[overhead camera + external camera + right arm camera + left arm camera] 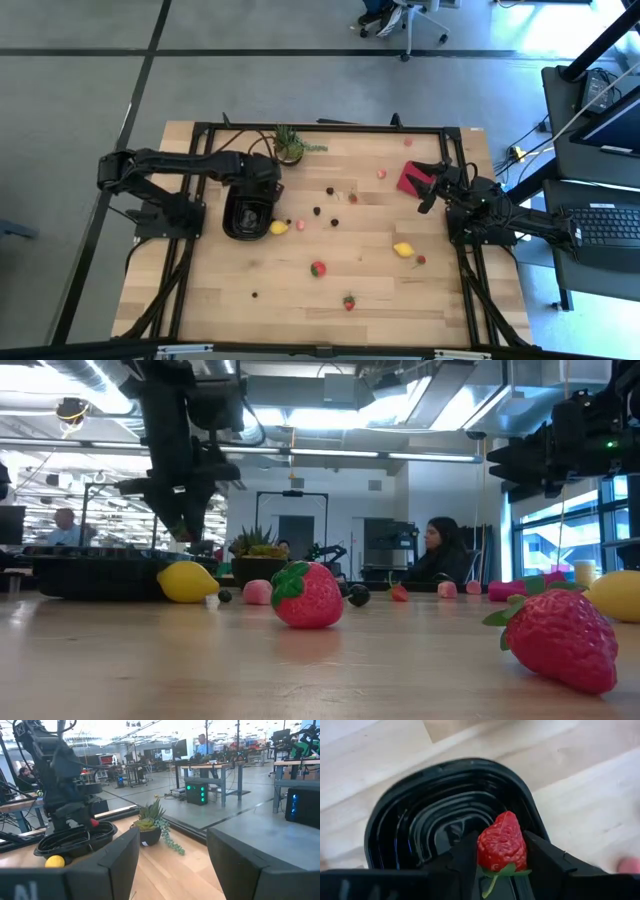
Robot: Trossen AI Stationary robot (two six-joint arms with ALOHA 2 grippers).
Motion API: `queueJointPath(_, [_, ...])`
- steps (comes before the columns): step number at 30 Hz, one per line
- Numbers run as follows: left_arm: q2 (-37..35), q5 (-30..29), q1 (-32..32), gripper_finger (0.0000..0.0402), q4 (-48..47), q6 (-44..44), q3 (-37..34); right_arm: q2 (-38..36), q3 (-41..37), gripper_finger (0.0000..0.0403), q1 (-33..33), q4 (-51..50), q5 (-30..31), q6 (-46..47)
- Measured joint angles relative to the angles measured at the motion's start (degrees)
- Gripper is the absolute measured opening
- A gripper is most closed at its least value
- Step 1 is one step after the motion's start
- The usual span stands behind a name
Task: Pick and placing Produce into tupperware
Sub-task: Put the red strawberry into the black container, then put the yellow lemon into the black container
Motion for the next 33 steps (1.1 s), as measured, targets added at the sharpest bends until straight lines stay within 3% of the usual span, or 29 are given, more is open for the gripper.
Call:
queueJointPath(11, [0.0, -0.1, 1.2, 0.0173, -0.1, 3.1, 0.0, 0.0, 0.0, 0.0232, 0.0, -0.1, 0.0, 0.0])
queueJointPath(16, [-0.7, 1.3, 0.8, 0.017, -0.6, 8.6, 0.0, 0.0, 0.0, 0.0232, 0.0, -0.1, 0.0, -0.1])
queueJointPath(20, [-2.4, 2.0, -3.4, 0.0164, 1.8, 13.2, 0.0, 0.0, 0.0, 0.0232, 0.0, -0.1, 0.0, -0.1])
queueJointPath(26, [-4.3, 2.1, -12.3, 0.0162, 8.0, 27.4, 0.0, 0.0, 0.0, 0.0232, 0.0, 0.1, 0.0, -0.3])
queueJointPath(33, [-3.9, 2.3, -18.1, 0.0174, 14.1, 26.5, 0.0, 0.0, 0.0, 0.0232, 0.0, 0.3, 0.0, -0.1])
